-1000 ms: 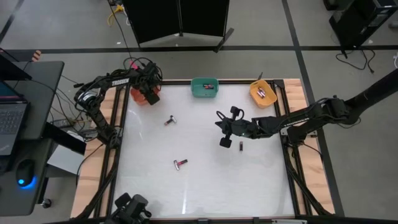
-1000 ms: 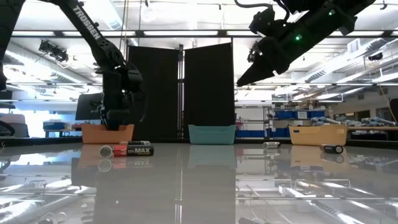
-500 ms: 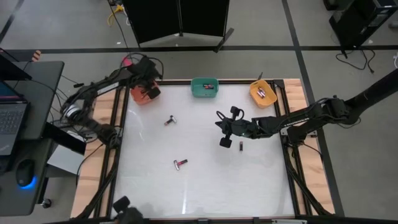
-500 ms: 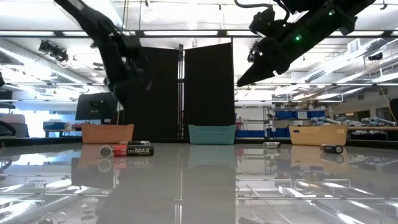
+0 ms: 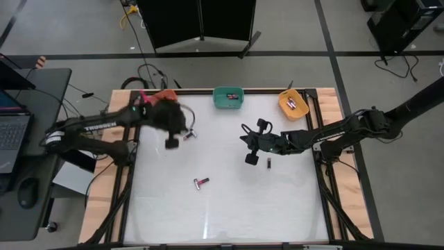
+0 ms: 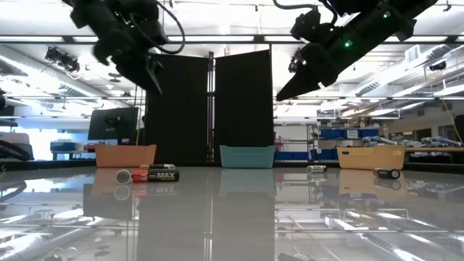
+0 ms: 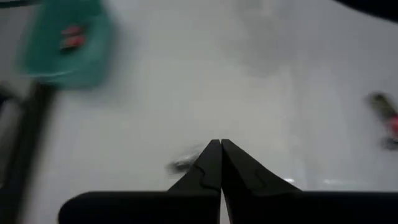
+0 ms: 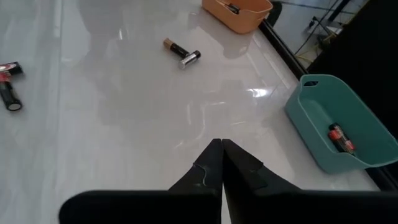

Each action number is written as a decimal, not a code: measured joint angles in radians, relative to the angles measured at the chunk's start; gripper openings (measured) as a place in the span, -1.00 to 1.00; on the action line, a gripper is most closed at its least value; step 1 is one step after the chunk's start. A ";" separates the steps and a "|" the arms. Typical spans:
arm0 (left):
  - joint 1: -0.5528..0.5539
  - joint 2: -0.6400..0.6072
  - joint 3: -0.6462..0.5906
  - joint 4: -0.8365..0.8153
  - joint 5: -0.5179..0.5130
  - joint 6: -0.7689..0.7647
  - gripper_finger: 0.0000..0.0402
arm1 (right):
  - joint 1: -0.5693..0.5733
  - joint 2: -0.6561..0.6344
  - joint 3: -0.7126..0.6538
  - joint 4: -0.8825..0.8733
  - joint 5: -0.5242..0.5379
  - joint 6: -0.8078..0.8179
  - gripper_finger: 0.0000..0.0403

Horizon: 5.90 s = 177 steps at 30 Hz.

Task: Sort batteries
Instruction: Put the silver battery into the yellow bin

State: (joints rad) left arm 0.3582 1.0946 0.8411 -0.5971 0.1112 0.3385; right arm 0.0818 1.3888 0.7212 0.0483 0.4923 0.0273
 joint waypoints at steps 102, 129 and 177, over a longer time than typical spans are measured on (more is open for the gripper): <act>-0.240 0.243 -0.405 1.170 0.410 -0.336 -0.77 | -0.001 -0.001 -0.025 -0.011 -0.056 0.027 -0.94; -0.202 0.347 -0.279 1.798 0.054 -0.386 -0.77 | -0.033 0.000 -0.007 0.804 -0.285 -0.020 -0.40; -0.216 0.484 -0.131 1.771 0.056 -0.345 -0.58 | -0.034 0.000 0.013 0.819 -0.220 -0.105 -0.70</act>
State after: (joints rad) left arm 0.1421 1.5791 0.7097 1.1742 0.1677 -0.0063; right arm 0.0479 1.3891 0.7338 0.8676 0.2718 -0.0776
